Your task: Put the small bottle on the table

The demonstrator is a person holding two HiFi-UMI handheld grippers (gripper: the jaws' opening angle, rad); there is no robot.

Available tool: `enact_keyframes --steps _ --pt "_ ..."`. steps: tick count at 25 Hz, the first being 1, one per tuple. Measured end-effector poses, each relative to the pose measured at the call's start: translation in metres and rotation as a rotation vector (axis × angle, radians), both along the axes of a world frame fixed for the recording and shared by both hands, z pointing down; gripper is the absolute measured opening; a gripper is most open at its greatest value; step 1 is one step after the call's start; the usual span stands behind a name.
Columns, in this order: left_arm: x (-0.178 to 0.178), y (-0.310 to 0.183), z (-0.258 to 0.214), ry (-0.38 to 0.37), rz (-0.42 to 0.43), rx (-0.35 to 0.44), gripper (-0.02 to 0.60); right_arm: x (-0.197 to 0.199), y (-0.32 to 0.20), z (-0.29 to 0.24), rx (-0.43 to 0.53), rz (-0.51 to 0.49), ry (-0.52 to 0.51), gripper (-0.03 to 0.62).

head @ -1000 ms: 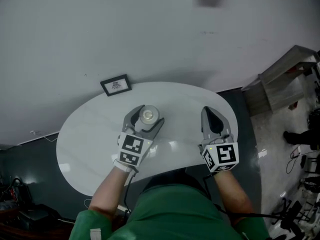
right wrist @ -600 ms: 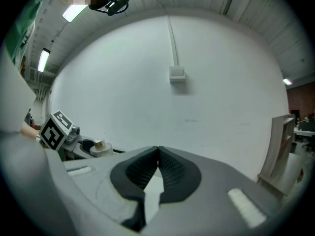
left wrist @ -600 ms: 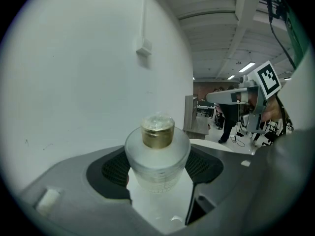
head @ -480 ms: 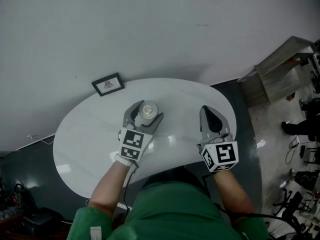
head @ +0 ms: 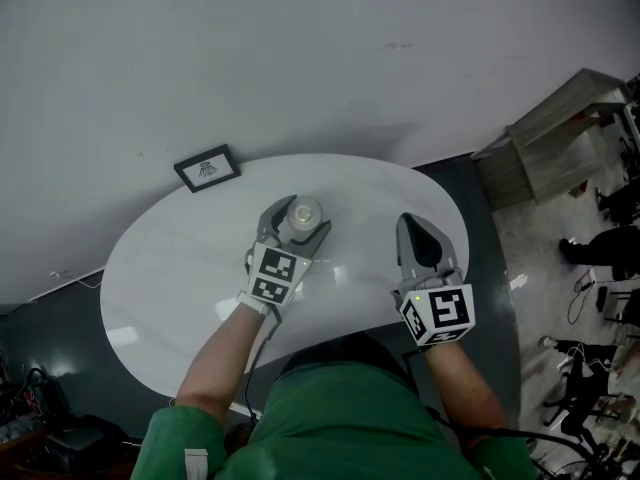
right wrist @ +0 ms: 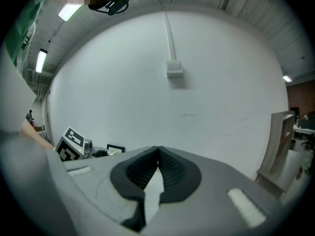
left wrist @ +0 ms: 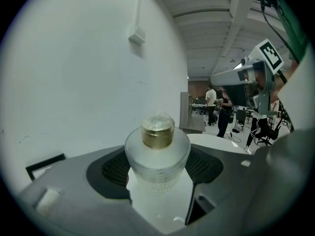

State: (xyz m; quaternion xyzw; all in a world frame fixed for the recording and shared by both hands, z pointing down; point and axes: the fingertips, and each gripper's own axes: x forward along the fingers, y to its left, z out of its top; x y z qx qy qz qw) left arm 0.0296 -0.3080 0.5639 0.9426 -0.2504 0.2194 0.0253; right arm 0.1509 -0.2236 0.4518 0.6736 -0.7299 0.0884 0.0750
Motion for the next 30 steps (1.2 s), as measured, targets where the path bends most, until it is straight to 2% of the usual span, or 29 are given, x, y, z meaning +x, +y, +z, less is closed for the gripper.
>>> enact_keyframes --steps 7,16,30 --pt "0.005 -0.010 0.047 -0.028 0.004 -0.061 0.342 0.009 0.007 0.014 -0.046 0.018 0.006 -0.005" --pt "0.010 -0.022 0.102 -0.096 -0.003 -0.087 0.342 0.014 0.016 0.034 -0.110 0.030 0.013 -0.005" --pt "0.006 -0.025 0.129 -0.129 0.005 -0.109 0.342 0.006 0.010 0.050 -0.153 0.014 0.019 -0.005"
